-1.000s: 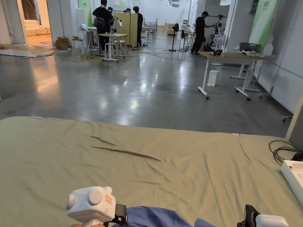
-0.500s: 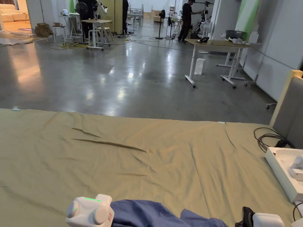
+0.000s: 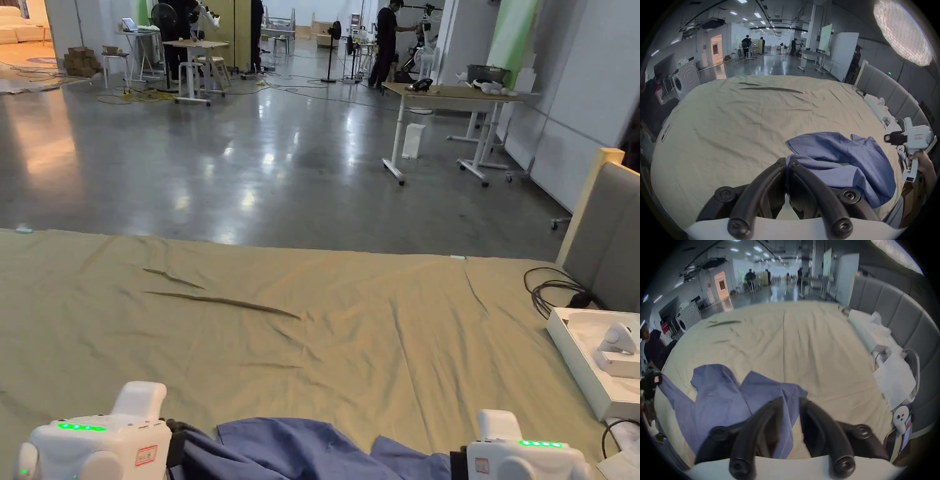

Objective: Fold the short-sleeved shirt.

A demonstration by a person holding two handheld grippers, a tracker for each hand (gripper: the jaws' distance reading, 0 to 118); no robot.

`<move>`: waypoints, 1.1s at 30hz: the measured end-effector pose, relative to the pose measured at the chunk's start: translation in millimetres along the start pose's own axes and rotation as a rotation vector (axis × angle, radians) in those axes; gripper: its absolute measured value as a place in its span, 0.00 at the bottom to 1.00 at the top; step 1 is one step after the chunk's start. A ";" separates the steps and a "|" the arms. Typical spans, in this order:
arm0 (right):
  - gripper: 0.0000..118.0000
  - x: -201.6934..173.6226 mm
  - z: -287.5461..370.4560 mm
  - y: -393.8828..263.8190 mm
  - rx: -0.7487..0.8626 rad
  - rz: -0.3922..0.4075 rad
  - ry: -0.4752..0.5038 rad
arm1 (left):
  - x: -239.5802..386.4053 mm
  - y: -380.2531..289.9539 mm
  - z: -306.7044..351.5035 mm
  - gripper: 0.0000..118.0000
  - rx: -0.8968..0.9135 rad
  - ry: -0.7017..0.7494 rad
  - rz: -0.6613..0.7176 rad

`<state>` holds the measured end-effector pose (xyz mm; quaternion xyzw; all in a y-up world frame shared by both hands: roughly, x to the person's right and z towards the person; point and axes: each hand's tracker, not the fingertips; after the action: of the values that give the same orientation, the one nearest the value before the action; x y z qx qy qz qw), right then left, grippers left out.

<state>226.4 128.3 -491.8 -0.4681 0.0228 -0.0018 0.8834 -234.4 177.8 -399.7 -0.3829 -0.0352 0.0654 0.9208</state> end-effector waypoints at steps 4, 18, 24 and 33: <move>0.55 3.7 -37.7 6.5 -0.101 -0.042 -0.003 | -9.1 -4.2 7.0 0.02 0.012 0.011 0.028; 0.05 -16.3 -50.7 -11.4 -0.072 0.002 -0.006 | -13.8 -15.7 7.5 0.02 -0.007 0.027 0.045; 0.04 -17.2 21.5 -7.4 0.201 0.030 0.012 | -9.3 -6.5 28.9 0.02 0.060 0.018 0.019; 0.04 -14.5 156.1 29.8 0.547 0.098 -0.044 | -20.6 46.9 102.7 0.02 0.244 0.036 -0.013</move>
<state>218.0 274.4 -428.4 -0.2107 0.0250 0.0450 0.9762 -270.9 279.5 -360.9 -0.2687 -0.0131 0.0563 0.9615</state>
